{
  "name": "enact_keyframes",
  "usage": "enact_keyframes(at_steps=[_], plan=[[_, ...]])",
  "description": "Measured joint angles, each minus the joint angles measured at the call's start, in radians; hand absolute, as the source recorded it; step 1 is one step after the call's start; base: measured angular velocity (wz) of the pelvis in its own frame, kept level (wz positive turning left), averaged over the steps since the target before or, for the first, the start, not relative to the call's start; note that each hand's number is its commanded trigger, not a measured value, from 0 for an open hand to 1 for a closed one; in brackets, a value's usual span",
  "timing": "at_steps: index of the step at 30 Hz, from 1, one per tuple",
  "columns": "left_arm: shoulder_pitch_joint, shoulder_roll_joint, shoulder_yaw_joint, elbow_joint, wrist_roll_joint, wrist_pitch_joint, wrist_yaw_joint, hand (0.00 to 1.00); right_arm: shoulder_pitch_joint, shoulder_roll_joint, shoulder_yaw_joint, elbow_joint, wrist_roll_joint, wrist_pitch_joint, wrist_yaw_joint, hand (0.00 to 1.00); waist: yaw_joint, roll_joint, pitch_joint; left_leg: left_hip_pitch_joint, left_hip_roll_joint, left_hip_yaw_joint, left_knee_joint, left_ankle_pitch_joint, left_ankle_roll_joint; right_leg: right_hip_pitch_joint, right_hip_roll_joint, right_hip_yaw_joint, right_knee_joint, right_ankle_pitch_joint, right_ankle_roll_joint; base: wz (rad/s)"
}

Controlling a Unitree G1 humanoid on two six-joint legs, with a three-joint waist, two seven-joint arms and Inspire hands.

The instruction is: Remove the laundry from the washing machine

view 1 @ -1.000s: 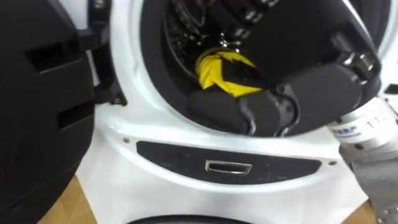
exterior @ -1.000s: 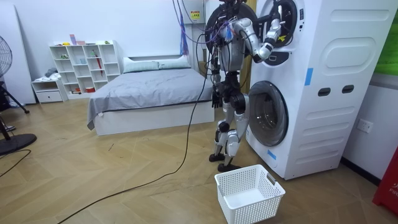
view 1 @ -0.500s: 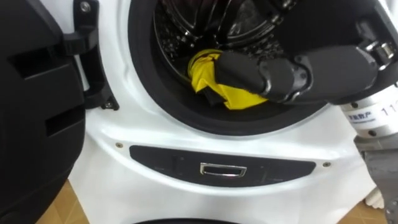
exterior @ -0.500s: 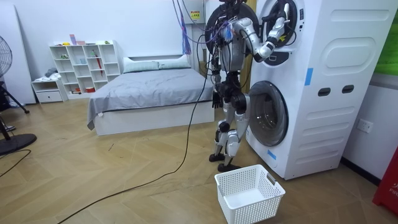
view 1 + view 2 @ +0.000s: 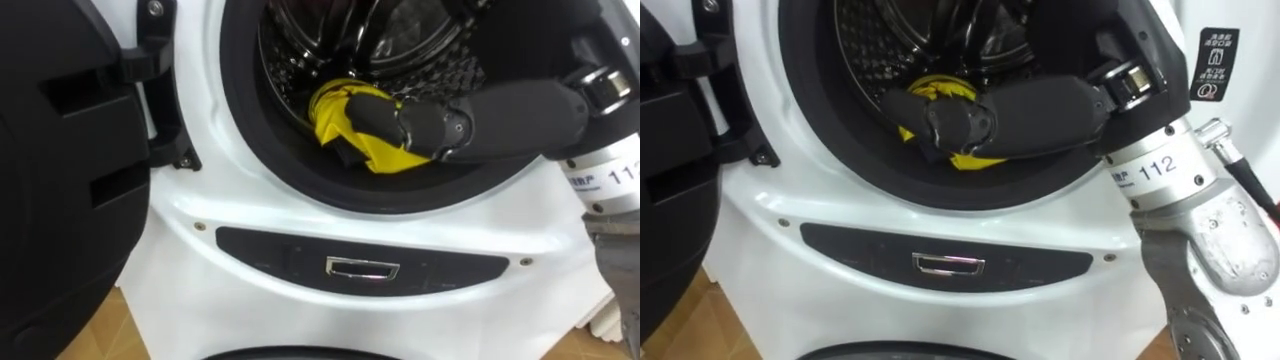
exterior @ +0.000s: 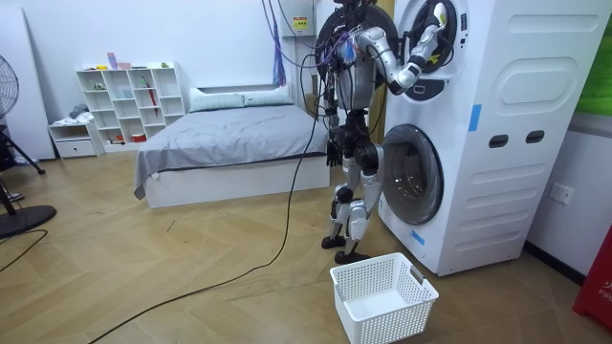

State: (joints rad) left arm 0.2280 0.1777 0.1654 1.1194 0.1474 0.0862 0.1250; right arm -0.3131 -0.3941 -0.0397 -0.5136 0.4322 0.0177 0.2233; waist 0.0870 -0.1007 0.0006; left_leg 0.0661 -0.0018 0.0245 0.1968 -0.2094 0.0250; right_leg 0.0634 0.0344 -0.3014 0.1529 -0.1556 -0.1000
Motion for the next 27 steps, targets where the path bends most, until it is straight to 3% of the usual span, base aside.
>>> enact_keyframes(at_steps=[6,9,11,15,23,27], plan=[[0.001,0.0,0.008,-0.003,0.002,0.009,-0.009,0.0,-0.012,-0.001,0.016,0.015,-0.045,-0.022,-0.007,0.0,0.001,-0.017,-0.0048,-0.003,0.002,0.0,0.0,0.002,-0.003,-0.005,0.0,-0.003,0.001,0.002,-0.004,-0.04],[0.001,0.005,0.007,-0.005,0.001,0.028,-0.022,0.0,-0.031,-0.003,0.02,0.075,-0.042,-0.043,0.001,0.0,0.002,-0.032,-0.0014,0.003,0.003,-0.003,0.001,0.006,-0.008,-0.003,0.001,-0.001,0.001,-0.001,-0.009,0.0],[-0.001,0.012,0.007,-0.005,0.002,0.042,-0.023,0.0,-0.045,-0.002,0.021,0.108,-0.042,-0.043,0.011,0.0,0.002,-0.044,0.0026,0.007,0.004,-0.003,0.002,0.009,-0.013,-0.001,0.002,-0.001,0.003,-0.007,-0.006,-0.03],[0.0,0.014,0.007,-0.007,0.002,0.066,-0.033,0.0,-0.073,-0.002,0.028,0.174,-0.049,-0.031,0.027,0.0,0.004,-0.058,0.0027,0.012,0.005,-0.003,0.009,0.013,-0.02,0.003,0.006,-0.002,0.003,-0.01,-0.003,0.02],[0.012,0.017,0.009,-0.015,0.005,0.095,-0.085,0.0,-0.09,-0.006,0.019,0.186,-0.164,-0.005,0.089,0.0,0.004,-0.049,-0.0022,-0.02,0.012,-0.008,0.036,0.008,-0.014,-0.012,0.005,-0.006,0.019,-0.002,0.013,0.04],[0.006,0.036,0.009,-0.02,0.01,0.096,-0.108,0.0,-0.089,-0.006,0.046,0.185,-0.221,-0.001,0.14,0.0,0.005,-0.042,-0.0038,-0.021,0.011,-0.009,0.038,0.008,-0.012,-0.012,0.004,-0.007,0.022,0.0,0.017,0.01]])
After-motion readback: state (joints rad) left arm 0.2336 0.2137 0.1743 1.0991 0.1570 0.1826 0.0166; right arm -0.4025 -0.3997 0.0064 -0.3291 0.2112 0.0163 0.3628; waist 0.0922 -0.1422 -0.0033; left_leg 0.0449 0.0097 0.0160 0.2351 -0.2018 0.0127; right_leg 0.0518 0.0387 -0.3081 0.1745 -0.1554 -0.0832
